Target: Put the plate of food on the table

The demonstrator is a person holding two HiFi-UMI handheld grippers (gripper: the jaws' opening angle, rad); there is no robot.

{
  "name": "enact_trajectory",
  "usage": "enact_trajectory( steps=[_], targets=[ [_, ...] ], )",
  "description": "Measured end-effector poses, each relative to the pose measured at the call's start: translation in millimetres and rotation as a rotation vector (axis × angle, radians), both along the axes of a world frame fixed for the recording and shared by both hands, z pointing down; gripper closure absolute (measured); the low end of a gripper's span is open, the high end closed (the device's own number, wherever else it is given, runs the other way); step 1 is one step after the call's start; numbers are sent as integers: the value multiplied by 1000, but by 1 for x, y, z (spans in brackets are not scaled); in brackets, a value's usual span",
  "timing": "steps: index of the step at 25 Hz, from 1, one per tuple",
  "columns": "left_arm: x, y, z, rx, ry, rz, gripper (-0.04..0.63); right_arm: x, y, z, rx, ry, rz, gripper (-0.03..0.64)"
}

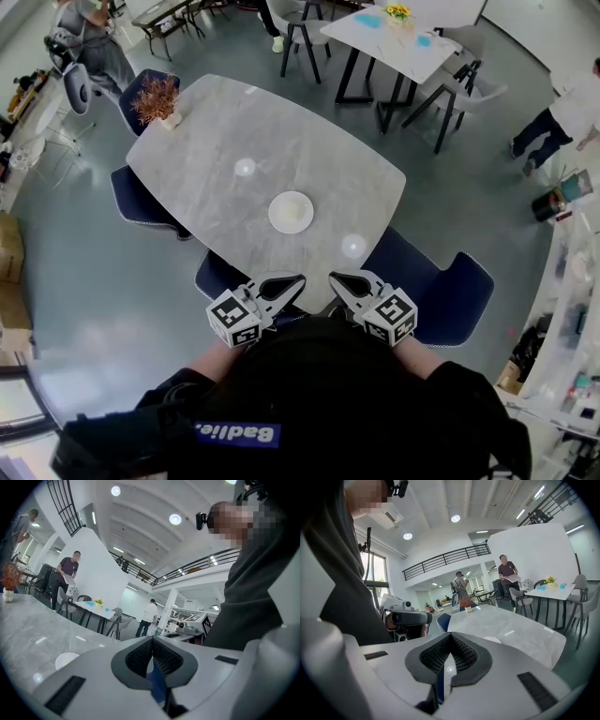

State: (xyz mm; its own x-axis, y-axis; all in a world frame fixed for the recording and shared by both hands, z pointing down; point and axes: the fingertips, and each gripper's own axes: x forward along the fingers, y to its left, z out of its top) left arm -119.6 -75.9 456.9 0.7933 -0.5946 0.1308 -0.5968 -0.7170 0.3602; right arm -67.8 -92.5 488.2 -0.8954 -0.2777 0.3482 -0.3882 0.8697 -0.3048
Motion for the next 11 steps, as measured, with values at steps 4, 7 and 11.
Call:
enact_trajectory(
  steps=[4,7,11],
  targets=[
    [1,0,0,-1,-4,6,586,2,0,4,-2,12,-3,607],
    [0,-2,1,-11,-1,-3,586,2,-1,2,-7,10,-1,607],
    [1,-3,0,-16,1,-12,586,1,-2,-5,-13,1,2,607]
  ],
)
